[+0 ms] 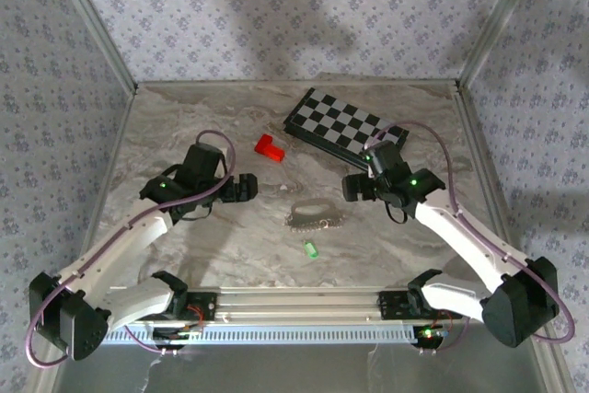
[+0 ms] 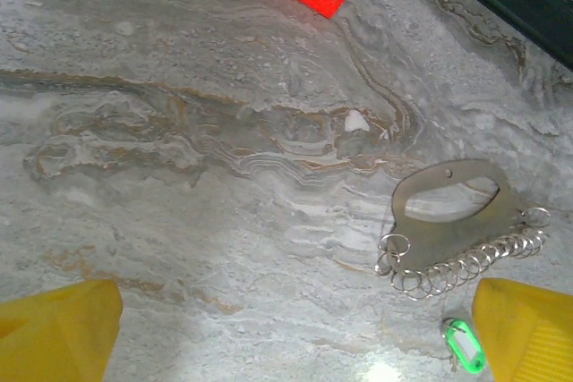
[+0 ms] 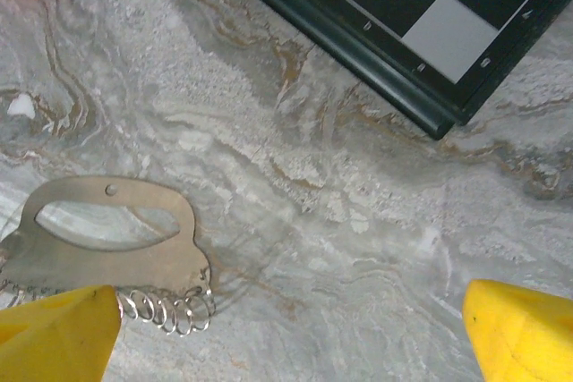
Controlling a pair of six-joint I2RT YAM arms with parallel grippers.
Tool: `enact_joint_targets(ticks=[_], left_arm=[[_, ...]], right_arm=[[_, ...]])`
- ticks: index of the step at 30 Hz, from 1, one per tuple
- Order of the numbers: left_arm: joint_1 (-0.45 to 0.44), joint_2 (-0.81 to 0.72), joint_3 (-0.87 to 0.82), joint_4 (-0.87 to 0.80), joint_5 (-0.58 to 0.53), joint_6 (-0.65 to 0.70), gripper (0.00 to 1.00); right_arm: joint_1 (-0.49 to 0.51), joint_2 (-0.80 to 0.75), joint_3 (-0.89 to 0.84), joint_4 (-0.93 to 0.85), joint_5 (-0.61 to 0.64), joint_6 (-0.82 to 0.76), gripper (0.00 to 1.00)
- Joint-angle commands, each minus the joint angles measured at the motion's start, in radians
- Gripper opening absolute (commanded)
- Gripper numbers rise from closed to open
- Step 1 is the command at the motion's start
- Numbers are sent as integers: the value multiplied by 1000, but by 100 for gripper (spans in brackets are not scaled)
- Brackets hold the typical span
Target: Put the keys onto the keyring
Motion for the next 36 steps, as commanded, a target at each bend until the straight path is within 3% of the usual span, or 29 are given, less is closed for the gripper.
enact_joint_targets(ticks=[1,9,36], left_arm=[[-13,16,21,30,32,-26,100],[-44,53,18,67,49,-41,100],[-189,195,77,84,27,-40,100]], right_arm=[[7,14,51,-75,-38,3,100],[8,19,71,-166,-87,-33,100],[-56,19,-11,-96,-262,15,100]])
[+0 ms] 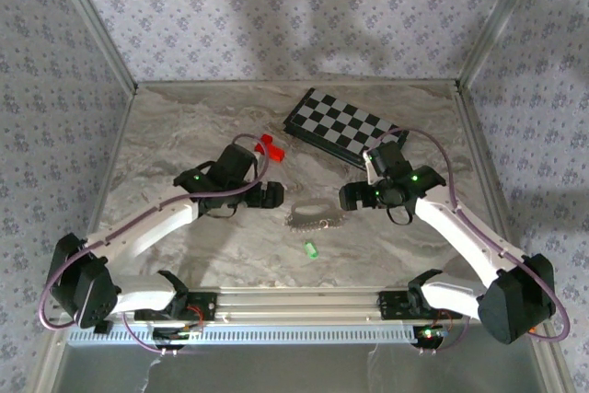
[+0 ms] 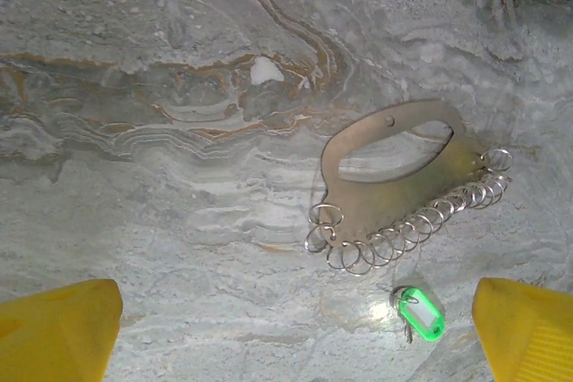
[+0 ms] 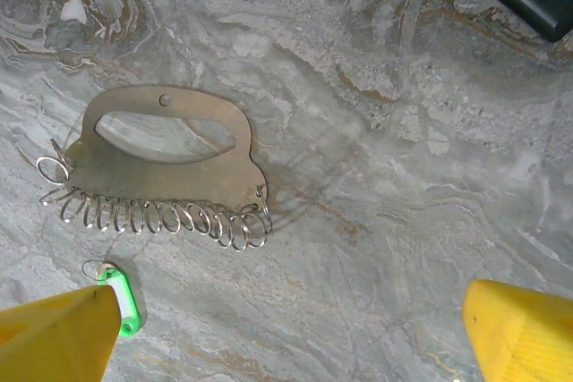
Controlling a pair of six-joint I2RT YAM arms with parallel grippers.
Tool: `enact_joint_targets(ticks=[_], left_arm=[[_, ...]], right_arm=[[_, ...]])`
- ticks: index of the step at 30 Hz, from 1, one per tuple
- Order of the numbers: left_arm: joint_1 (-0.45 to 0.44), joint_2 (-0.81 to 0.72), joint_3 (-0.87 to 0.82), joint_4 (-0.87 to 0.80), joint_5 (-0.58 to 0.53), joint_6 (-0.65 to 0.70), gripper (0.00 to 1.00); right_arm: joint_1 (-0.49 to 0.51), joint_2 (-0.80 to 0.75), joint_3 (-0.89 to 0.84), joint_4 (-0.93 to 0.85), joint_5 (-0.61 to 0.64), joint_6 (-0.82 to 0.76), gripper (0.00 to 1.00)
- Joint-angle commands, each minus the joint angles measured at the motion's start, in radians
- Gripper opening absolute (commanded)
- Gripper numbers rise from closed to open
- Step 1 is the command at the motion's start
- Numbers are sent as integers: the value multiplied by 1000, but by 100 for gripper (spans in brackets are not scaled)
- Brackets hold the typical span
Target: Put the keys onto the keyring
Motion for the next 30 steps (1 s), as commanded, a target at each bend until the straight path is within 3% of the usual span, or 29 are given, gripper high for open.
enact_joint_targets(ticks=[1,17,30], left_arm=[[-23,6,30,21,-9,-5,100],[-60,11,16,31,0,-13,99],[-60,61,40,41,49,-8,91]], right_arm=[[-10,-2,-8,0,-35,14,100],[-25,-28,-43,3,-79,34,100],[-36,-45,-69,-15,-121,56,100]])
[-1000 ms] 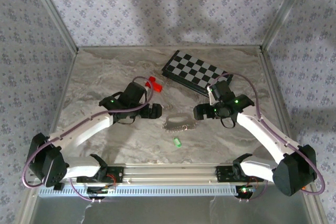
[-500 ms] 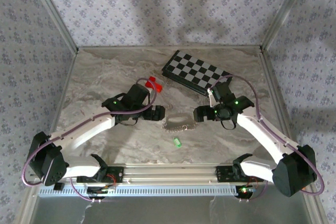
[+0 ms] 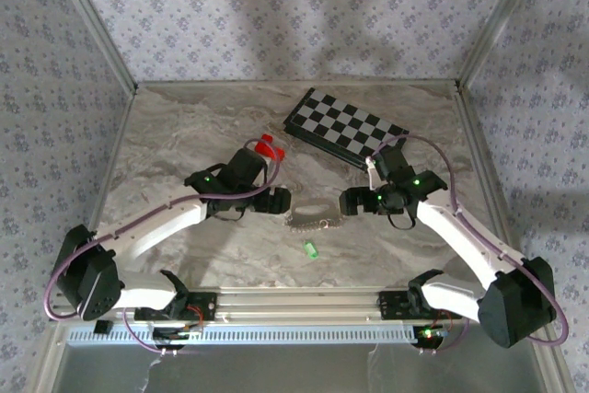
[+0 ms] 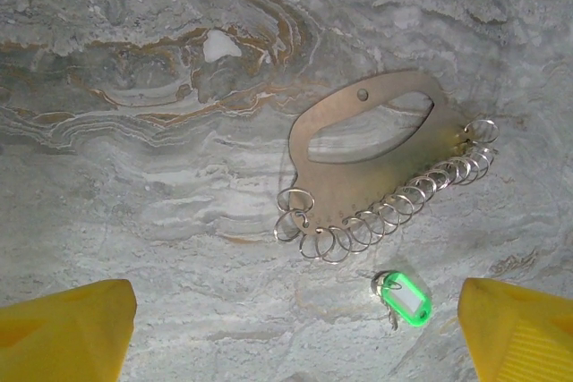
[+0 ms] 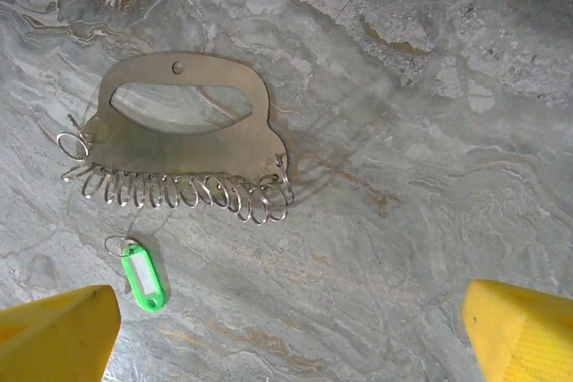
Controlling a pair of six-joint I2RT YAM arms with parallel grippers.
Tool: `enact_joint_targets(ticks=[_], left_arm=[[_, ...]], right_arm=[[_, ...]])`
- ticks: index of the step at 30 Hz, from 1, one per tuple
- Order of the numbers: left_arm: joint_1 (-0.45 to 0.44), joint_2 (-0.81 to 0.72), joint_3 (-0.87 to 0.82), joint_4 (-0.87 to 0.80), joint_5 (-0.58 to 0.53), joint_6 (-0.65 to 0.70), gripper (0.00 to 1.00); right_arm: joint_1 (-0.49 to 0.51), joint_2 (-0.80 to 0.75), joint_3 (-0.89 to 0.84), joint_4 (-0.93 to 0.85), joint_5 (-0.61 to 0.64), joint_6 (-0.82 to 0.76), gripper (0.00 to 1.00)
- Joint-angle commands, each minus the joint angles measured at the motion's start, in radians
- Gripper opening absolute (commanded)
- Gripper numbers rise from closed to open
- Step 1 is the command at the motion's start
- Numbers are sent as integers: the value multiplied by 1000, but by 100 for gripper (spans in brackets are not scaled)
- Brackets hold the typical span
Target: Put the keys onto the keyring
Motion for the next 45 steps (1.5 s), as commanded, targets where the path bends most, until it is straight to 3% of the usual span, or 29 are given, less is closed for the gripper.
enact_joint_targets(ticks=[1,10,20,26,38,45], left_arm=[[-7,15,38,20,30,-5,90],[22,53,44,21,73,1,83],[27,105,-5,85,115,-11,64],[34,142,-16,113,125,-7,59],[127,56,-164,208,217,-62,50],[212,-26,-239,236,266,-78,47]], right_arm=[[-7,-24,-9,-28,-21,23,100],[-7,-45,-30,-31,-40,41,99],[-6,-50,-44,-12,-63,45,98],[-4,-49,-52,27,-80,55,97],[90,127,20,176,-107,71,89],[174,290,110,239,-102,67,76]])
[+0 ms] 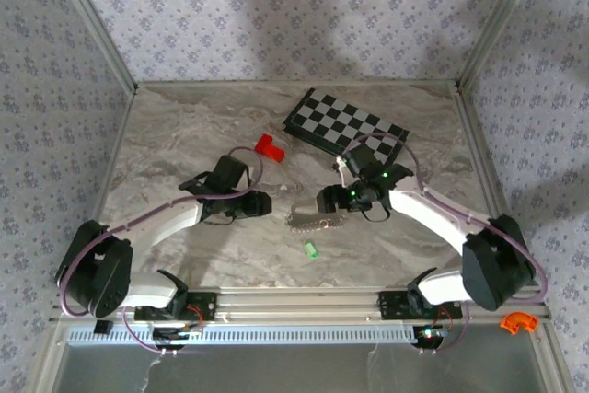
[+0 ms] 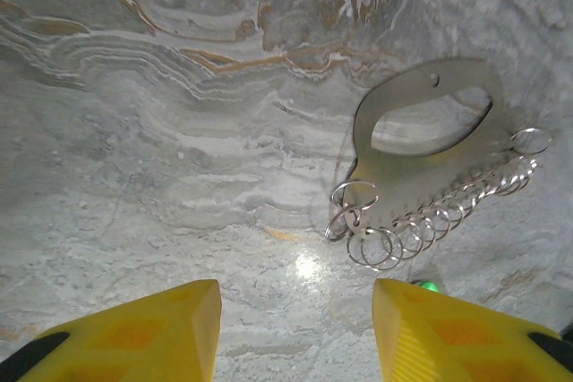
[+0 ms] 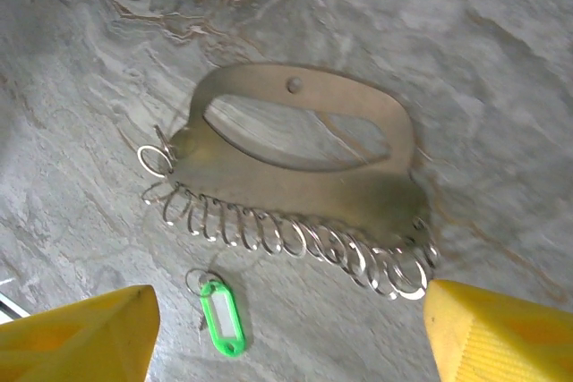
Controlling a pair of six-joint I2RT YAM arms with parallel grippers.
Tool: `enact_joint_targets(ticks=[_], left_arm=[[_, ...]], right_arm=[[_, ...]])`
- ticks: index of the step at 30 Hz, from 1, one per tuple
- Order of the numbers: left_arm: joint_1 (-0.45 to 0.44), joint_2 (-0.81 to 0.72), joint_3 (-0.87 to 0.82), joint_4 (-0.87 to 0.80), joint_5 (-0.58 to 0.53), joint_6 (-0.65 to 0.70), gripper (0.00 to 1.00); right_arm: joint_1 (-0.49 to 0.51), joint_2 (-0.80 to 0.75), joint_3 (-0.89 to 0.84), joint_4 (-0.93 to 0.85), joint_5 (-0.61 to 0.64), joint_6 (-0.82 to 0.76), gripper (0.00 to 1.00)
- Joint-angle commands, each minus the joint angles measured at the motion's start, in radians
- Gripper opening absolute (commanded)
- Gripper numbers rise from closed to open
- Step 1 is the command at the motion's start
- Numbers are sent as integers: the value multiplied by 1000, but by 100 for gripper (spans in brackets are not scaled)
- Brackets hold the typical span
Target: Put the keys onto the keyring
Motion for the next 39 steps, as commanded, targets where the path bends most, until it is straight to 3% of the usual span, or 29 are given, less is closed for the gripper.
enact_joint_targets(ticks=[1,13,22,39], left_arm=[[33,-45,-28,33,52,-15,47],[89,-241,-119,19,75,-15,47],[100,-326,-143,6,90,-17,48],[102,-392,-159,42,120,-15,48]], right_arm=[[37,71,73,38,-9,-5,74],[139,339,251,57,-97,-67,48],[172,431,308,65,-115,-70,34],[178,493,313,60,-126,-81,31]])
